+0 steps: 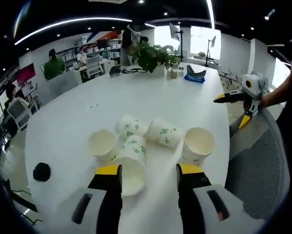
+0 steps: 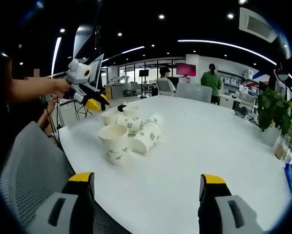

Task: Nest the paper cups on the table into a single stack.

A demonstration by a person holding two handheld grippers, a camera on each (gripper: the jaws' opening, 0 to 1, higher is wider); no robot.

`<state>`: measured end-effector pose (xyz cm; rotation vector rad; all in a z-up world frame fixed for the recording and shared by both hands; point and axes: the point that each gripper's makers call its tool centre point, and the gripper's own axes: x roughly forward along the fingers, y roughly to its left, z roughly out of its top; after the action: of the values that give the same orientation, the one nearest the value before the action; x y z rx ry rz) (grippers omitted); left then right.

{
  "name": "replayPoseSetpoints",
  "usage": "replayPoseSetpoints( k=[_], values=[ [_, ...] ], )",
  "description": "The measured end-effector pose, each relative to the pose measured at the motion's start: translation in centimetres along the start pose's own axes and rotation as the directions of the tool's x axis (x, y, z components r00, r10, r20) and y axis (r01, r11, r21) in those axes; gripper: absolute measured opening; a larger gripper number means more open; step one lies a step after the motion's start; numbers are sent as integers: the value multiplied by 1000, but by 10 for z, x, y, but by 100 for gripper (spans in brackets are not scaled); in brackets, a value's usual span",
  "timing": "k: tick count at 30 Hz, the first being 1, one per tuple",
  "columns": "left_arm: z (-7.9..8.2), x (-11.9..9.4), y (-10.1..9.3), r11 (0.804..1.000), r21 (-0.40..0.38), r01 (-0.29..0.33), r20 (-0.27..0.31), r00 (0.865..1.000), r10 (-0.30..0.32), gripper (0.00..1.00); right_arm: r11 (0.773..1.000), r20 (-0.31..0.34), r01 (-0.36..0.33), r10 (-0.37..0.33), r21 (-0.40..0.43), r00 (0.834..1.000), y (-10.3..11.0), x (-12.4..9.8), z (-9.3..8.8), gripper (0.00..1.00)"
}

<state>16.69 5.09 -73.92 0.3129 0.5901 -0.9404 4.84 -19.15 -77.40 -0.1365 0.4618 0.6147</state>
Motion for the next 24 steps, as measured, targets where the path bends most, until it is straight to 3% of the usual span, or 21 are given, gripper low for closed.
replayPoseSetpoints(
  k=[24],
  values=[
    [-16, 15, 1, 1000, 3, 22, -31, 999, -22, 28, 1000, -8, 4, -4, 3, 1000, 0, 0, 0, 88]
  ],
)
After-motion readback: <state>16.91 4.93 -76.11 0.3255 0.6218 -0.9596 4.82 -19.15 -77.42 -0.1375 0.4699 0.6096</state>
